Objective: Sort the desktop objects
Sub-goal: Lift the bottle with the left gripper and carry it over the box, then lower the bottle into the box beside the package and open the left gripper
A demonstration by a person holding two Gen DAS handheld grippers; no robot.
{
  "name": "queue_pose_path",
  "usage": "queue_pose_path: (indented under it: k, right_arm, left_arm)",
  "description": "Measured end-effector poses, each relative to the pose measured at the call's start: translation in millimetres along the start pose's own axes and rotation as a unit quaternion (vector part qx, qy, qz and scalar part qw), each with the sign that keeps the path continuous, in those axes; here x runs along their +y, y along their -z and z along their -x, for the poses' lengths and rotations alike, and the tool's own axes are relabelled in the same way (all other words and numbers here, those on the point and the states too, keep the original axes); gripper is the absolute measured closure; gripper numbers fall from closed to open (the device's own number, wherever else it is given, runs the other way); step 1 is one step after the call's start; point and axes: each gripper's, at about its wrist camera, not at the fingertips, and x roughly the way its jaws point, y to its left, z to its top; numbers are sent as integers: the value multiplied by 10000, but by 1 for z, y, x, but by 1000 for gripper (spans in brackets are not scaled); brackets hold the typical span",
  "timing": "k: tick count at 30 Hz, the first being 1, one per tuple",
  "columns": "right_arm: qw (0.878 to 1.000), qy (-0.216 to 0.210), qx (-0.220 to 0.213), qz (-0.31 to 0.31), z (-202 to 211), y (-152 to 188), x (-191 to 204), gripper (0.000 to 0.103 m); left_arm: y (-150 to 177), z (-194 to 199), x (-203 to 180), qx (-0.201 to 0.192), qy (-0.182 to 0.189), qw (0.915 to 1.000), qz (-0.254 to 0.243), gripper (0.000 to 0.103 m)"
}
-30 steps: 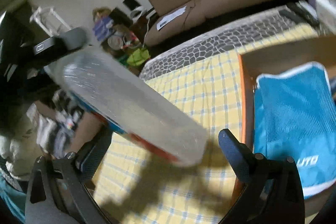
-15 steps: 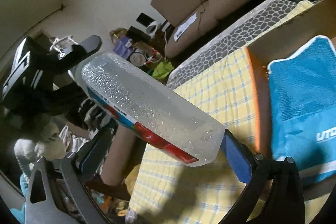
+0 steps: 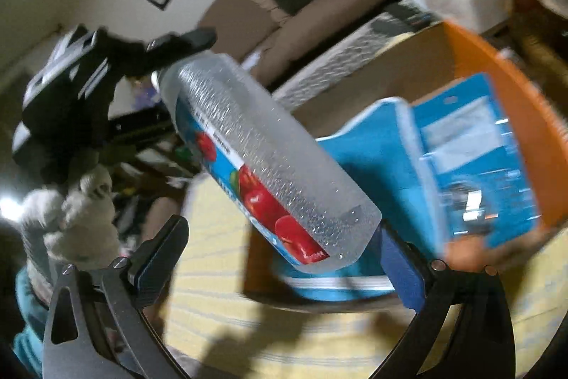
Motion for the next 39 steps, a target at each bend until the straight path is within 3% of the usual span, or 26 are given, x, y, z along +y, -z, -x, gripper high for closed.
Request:
queue_pose_path:
  k: [6, 17, 22, 27, 29, 32, 34, 39]
  right_arm:
    - [9987, 506, 42, -83, 11, -8, -32, 0]
    - [9841, 1661, 458, 436, 1, 0, -41, 0]
    - [9781, 1912, 560, 601, -5, 0, -40, 0]
    - [9700, 2195, 654, 819, -10, 0, -40, 1]
    - [9659, 2333, 667, 908, -10, 0, -38, 1]
    - [9722, 2162, 533, 722, -4, -5, -44, 0]
    - [9731, 2159, 456, 668, -2, -7, -46, 0]
    - [9711, 2233, 435, 719, -5, -7, -43, 0]
  left_arm:
    - [-11, -59, -3, 269, 73, 9994, 227, 63]
    - [-18, -126, 7, 581, 44, 9972, 479, 63]
    - [-20, -152, 23, 716, -119, 9951, 671, 63]
    - [-12, -177, 37, 857, -516, 9933, 581, 62]
    - [-10, -182, 40, 925, -633, 9922, 540, 51]
    - [-7, -179, 37, 880, -769, 9924, 382, 41]
    - [-6, -175, 35, 832, -782, 9930, 310, 26]
    - [-3, -153, 29, 715, -865, 9936, 109, 19]
